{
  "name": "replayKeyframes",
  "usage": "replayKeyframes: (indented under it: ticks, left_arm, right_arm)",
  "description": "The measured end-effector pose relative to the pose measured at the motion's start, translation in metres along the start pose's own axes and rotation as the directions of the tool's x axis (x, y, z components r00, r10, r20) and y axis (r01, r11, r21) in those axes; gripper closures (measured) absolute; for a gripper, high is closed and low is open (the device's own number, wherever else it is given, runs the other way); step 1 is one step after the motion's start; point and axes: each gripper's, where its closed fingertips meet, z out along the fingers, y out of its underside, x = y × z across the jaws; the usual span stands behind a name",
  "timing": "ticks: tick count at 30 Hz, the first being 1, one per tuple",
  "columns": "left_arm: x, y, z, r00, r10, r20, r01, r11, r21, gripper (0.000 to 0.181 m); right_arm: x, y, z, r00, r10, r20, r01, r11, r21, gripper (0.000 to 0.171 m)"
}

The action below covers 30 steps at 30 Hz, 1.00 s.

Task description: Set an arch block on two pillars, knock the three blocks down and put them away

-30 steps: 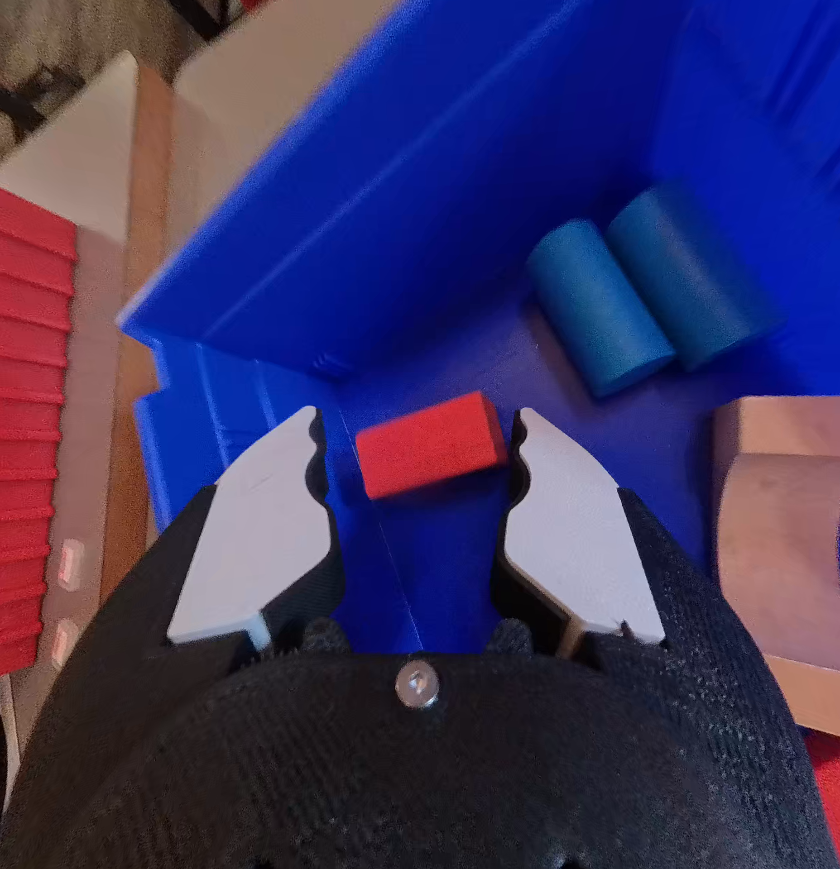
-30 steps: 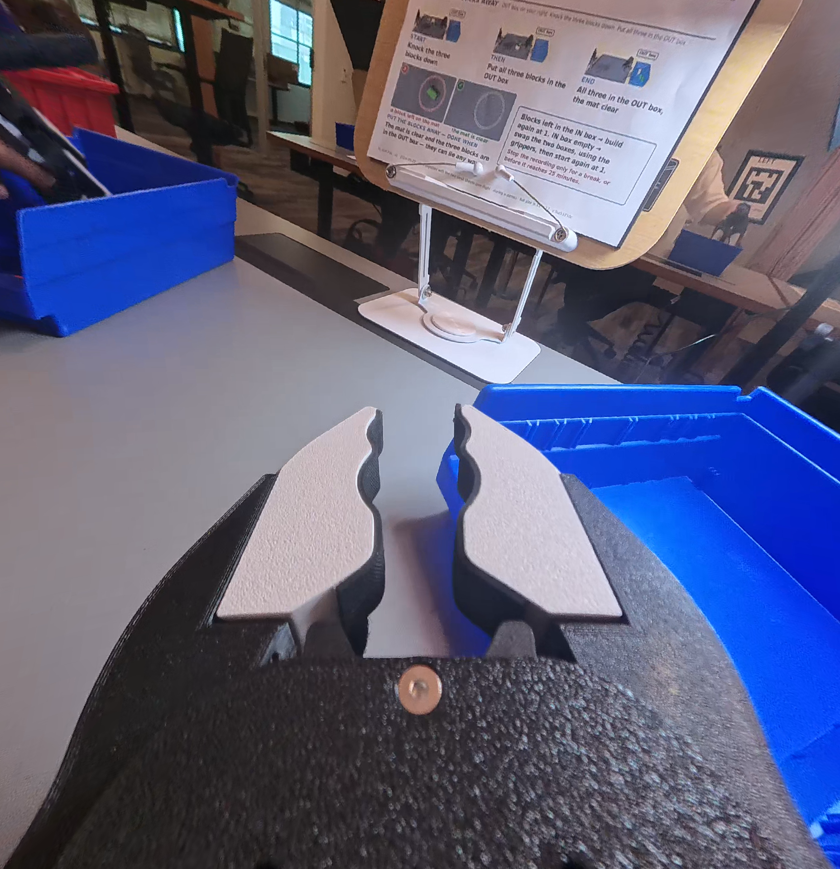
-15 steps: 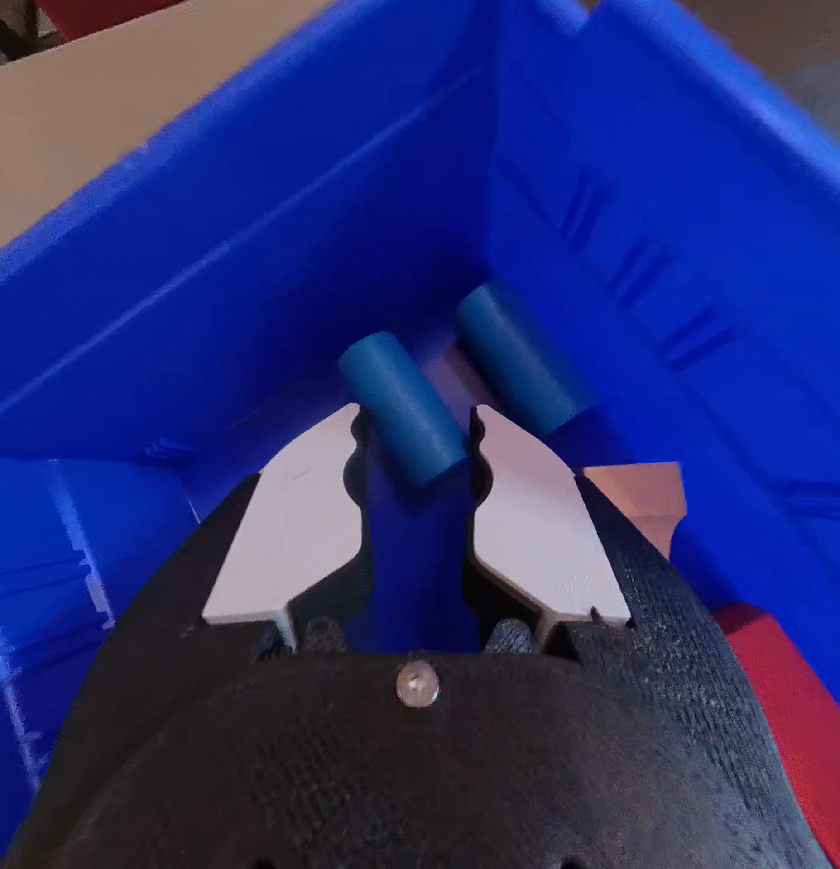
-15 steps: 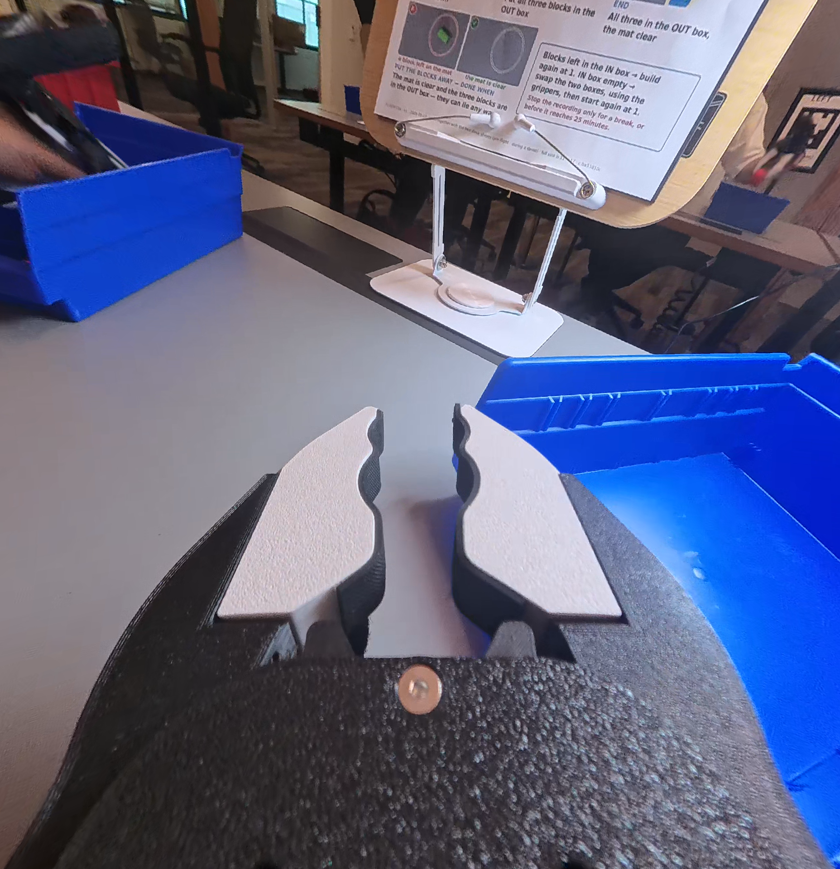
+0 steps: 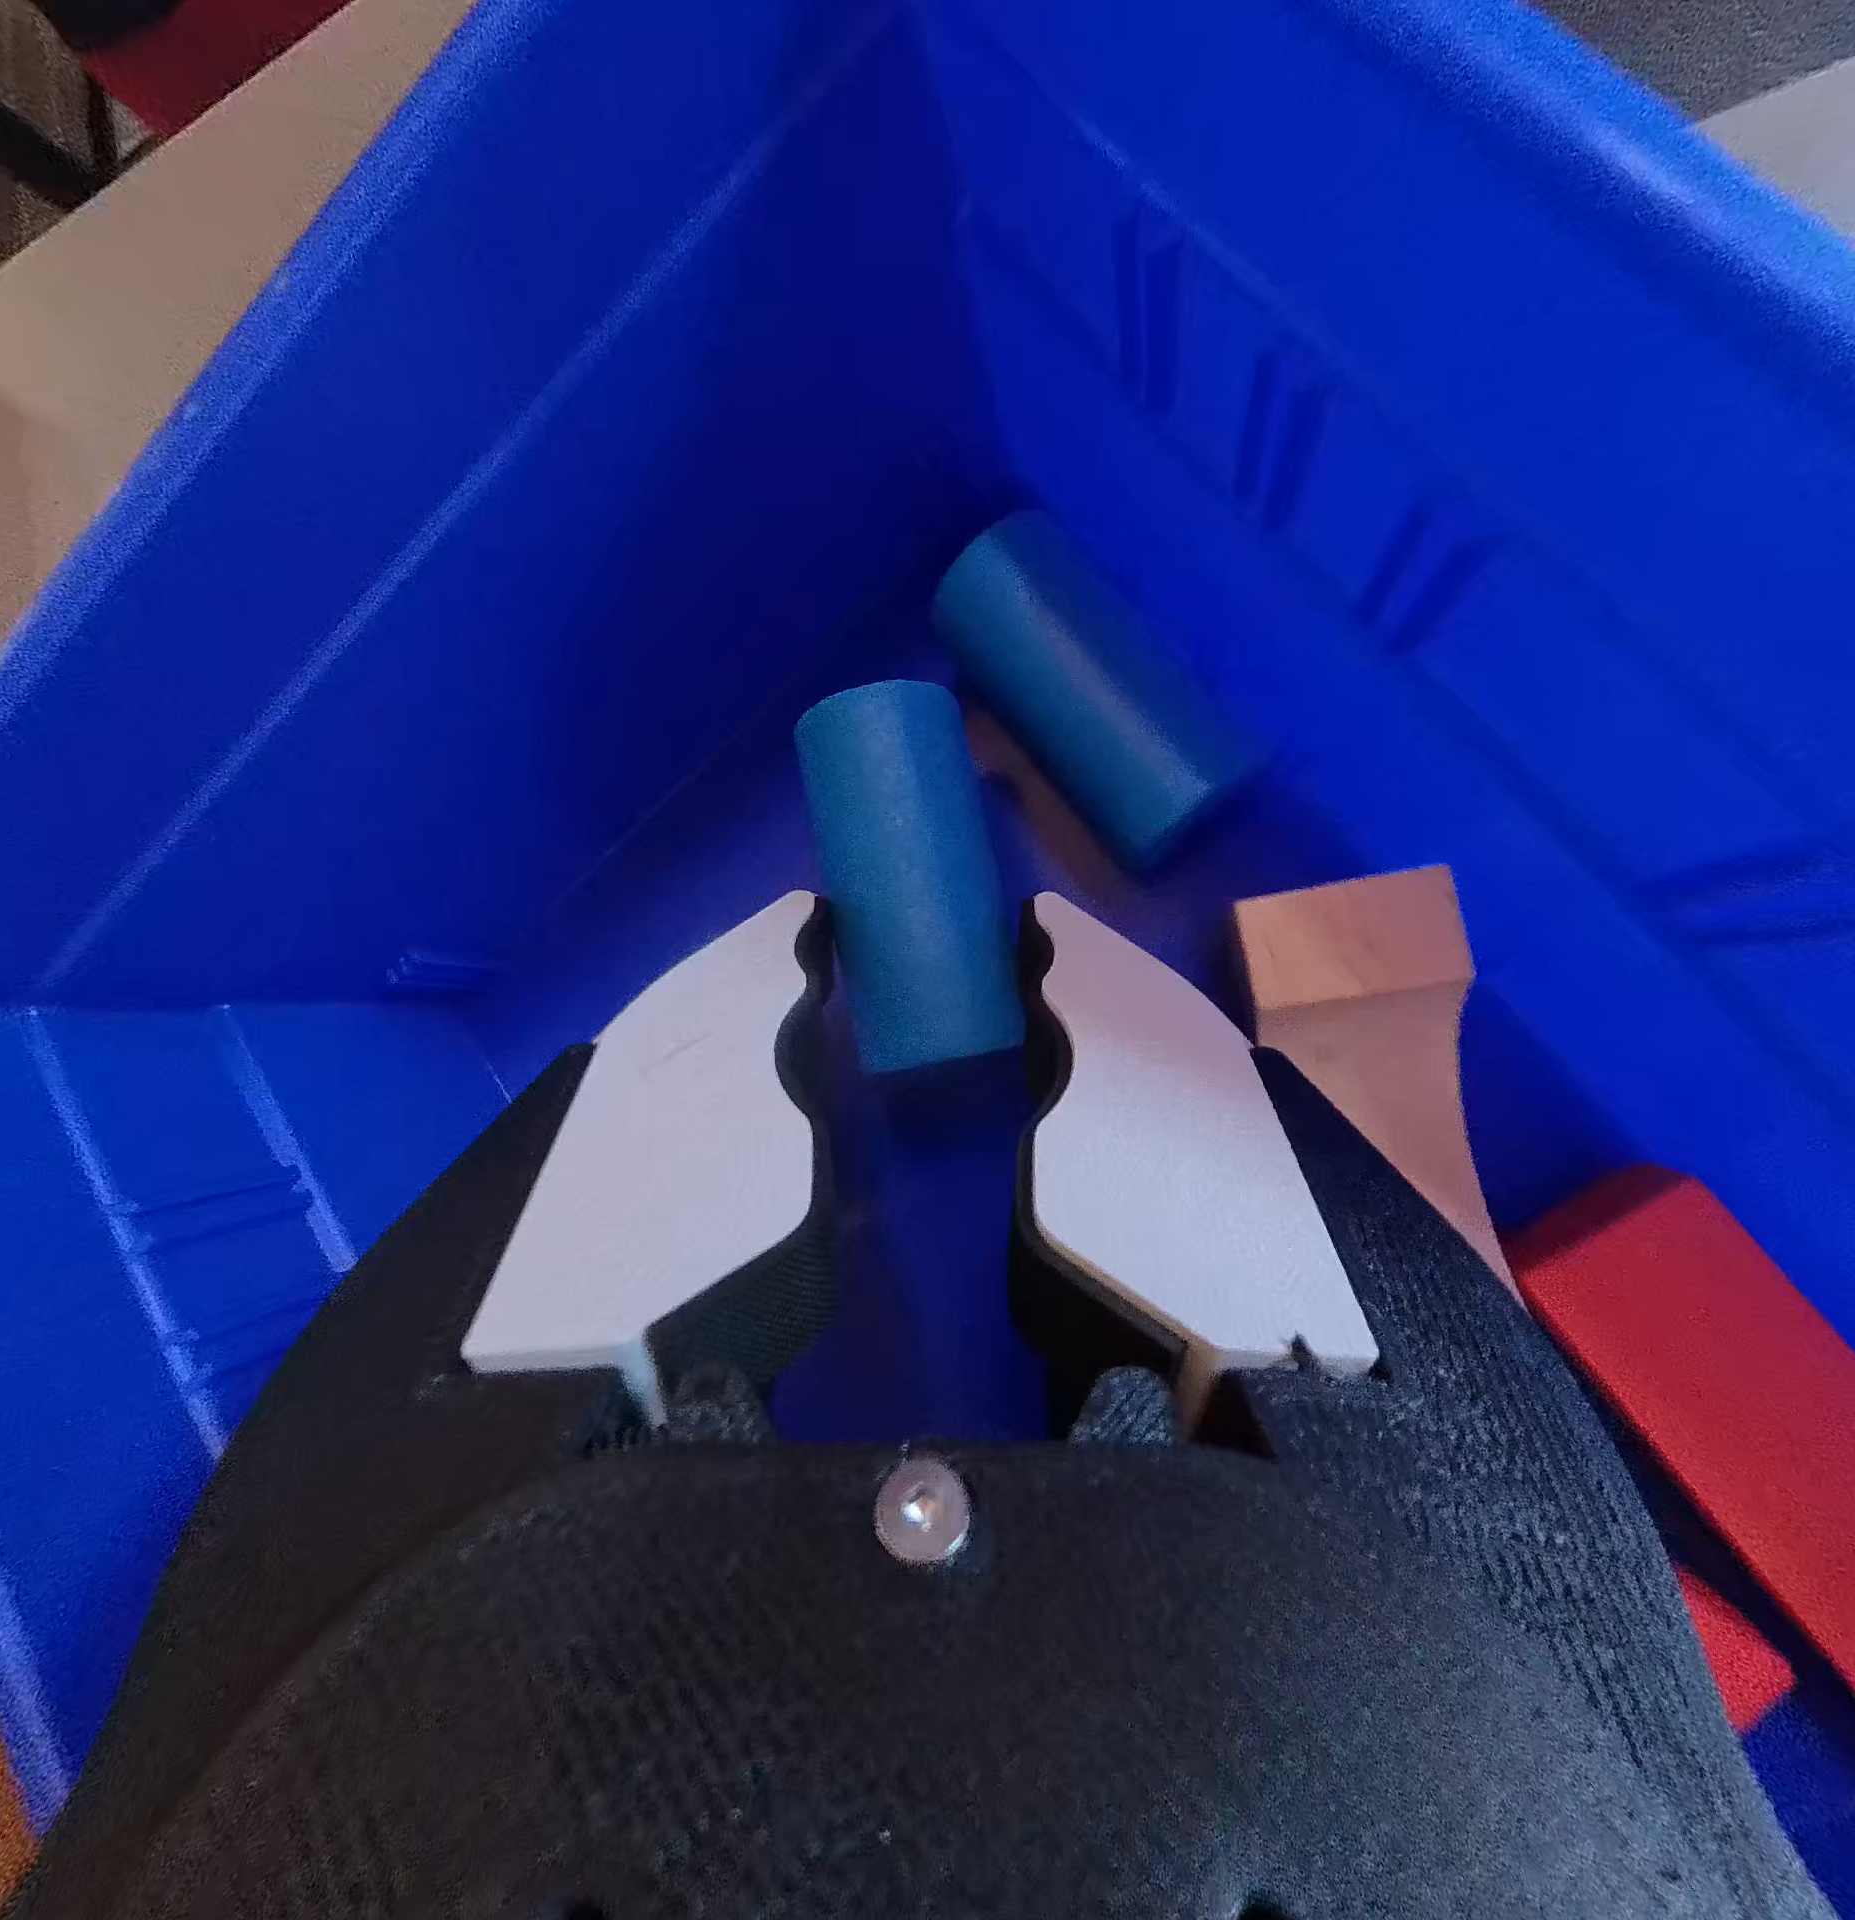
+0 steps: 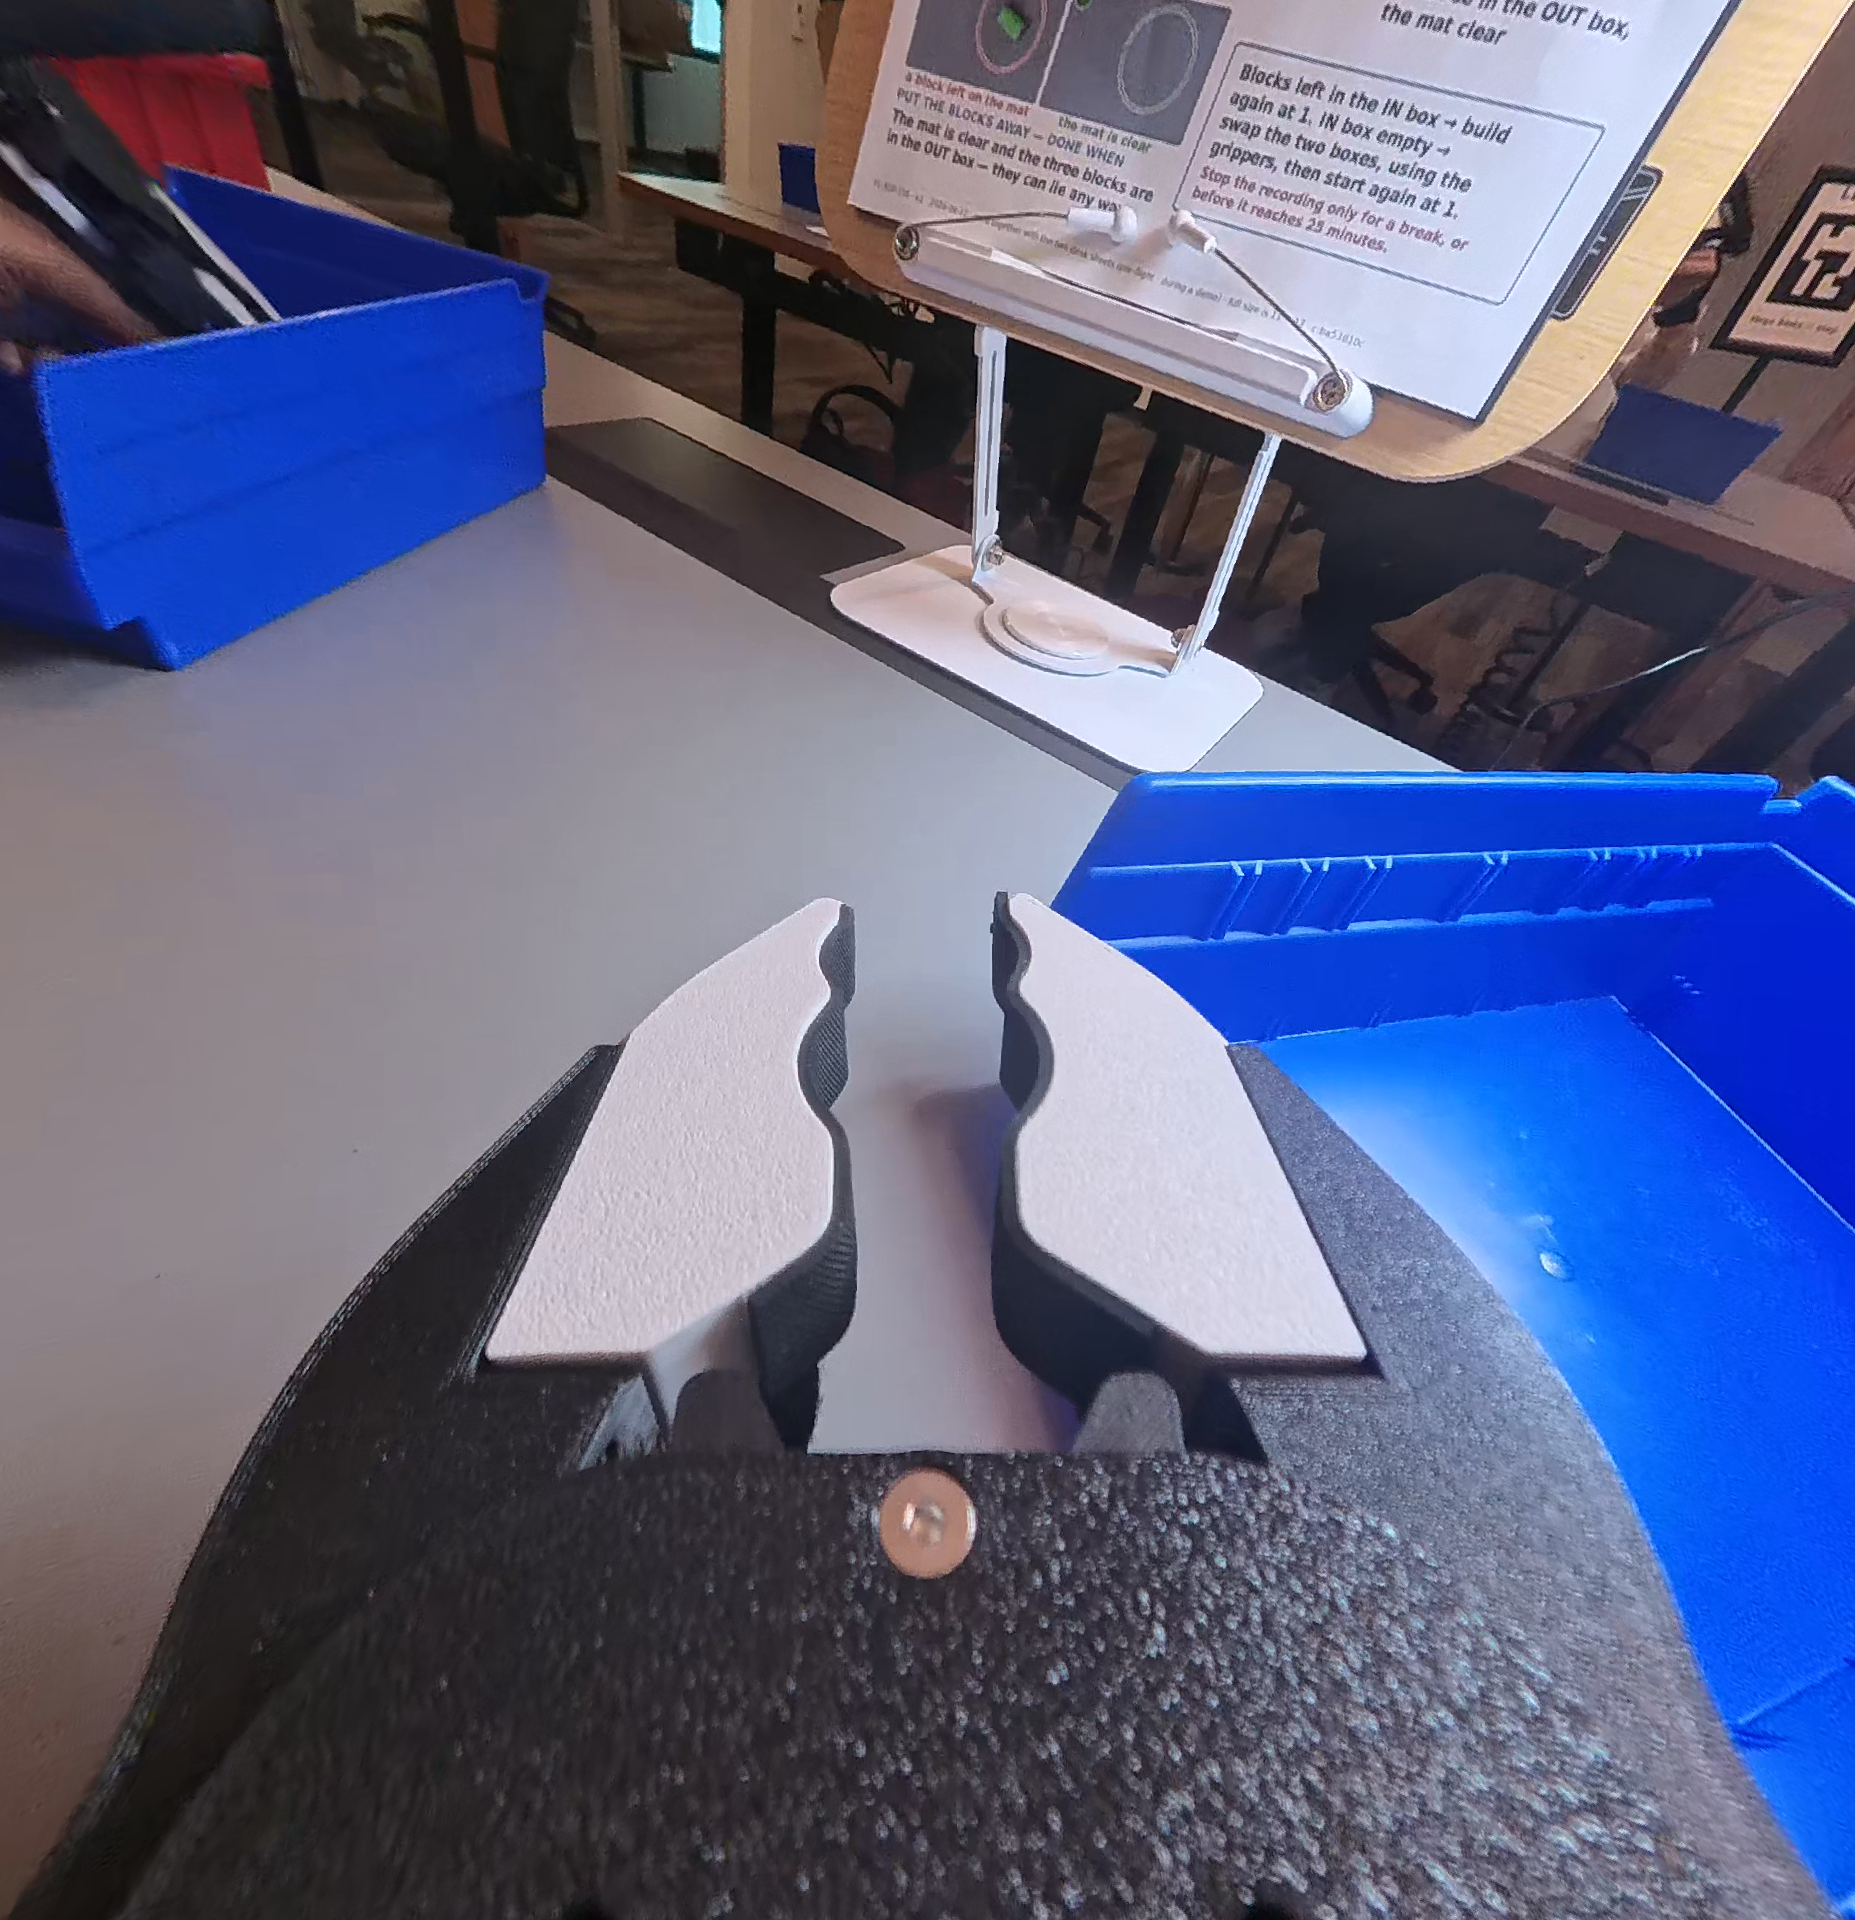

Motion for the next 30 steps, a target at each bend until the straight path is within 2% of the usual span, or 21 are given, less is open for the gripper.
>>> replayKeyframes:
  ticks: [2,12,16,20,24,27,30]
  left_arm:
    - [0.007,0.001,-0.011,0.998,0.032,-0.054,-0.033,0.999,-0.014,0.145]
    - [0.024,-0.029,-0.070,0.979,0.118,-0.168,-0.092,0.984,0.151,0.145]
    - [0.036,-0.005,-0.072,0.954,0.185,-0.236,-0.180,0.983,0.041,0.145]
    - [0.029,0.015,-0.059,0.955,0.232,-0.186,-0.246,0.967,-0.059,0.143]
    - [0.042,0.015,-0.067,0.933,0.286,-0.219,-0.303,0.952,-0.045,0.141]
    - [0.075,0.011,-0.079,0.873,0.331,-0.357,-0.343,0.939,0.032,0.140]
    - [0.101,0.024,-0.080,0.791,0.412,-0.452,-0.446,0.894,0.036,0.137]
  right_arm:
    - [0.000,0.002,0.001,1.000,0.003,0.003,-0.003,1.000,-0.006,0.146]
    - [0.000,0.010,0.004,1.000,0.021,0.012,-0.021,0.999,-0.035,0.147]
    - [-0.001,0.012,0.005,0.999,0.032,0.020,-0.031,0.999,-0.043,0.147]
    - [-0.002,0.012,0.005,0.999,0.027,0.022,-0.026,0.999,-0.042,0.147]
    - [-0.002,0.013,0.006,0.999,0.030,0.027,-0.029,0.998,-0.048,0.147]
    - [-0.002,0.014,0.006,0.999,0.030,0.030,-0.028,0.998,-0.054,0.147]
    - [-0.003,0.014,0.006,0.999,0.028,0.035,-0.026,0.998,-0.055,0.147]
